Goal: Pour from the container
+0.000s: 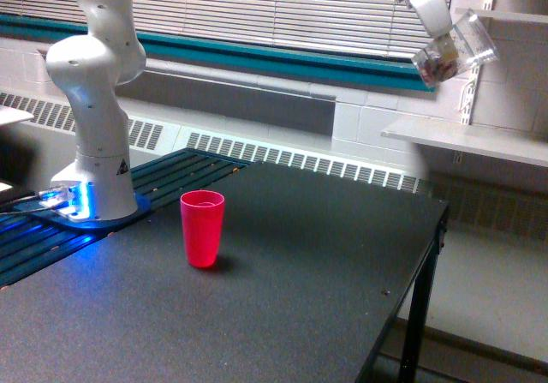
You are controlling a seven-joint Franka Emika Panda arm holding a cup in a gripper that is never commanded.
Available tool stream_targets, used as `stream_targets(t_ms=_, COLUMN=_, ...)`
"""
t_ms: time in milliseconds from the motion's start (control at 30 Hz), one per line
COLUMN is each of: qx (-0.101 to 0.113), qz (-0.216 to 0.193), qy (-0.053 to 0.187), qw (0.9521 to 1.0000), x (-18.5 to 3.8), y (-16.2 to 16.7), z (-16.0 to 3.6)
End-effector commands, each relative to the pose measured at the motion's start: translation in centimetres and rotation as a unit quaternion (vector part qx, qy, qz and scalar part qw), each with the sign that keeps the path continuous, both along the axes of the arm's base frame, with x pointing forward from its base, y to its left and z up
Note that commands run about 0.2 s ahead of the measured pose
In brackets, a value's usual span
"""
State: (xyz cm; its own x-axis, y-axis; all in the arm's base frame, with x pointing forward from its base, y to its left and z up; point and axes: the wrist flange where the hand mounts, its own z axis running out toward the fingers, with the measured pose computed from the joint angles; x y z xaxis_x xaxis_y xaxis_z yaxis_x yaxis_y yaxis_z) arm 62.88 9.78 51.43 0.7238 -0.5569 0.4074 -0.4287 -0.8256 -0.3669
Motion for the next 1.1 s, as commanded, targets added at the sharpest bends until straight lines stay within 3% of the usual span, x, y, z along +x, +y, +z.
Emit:
stream_targets(t_ms=33, qx=0.010, qz=0.004, qy=-0.043, qw=0.9990, x=-1.6, y=-0.3, z=5.5)
stream_targets(t_ms=533, qx=0.000, qz=0.004, qy=-0.103, qw=0.9946, x=-6.1, y=-1.3, z=12.6)
stream_targets(t_ms=800, qx=-0.011, qz=0.003, qy=-0.082, qw=0.9965, x=-6.9, y=-2.3, z=9.8)
stream_targets(t_ms=1100, qx=-0.007, qz=-0.009, qy=-0.061, qw=0.9981, x=-8.2, y=-4.6, z=6.5)
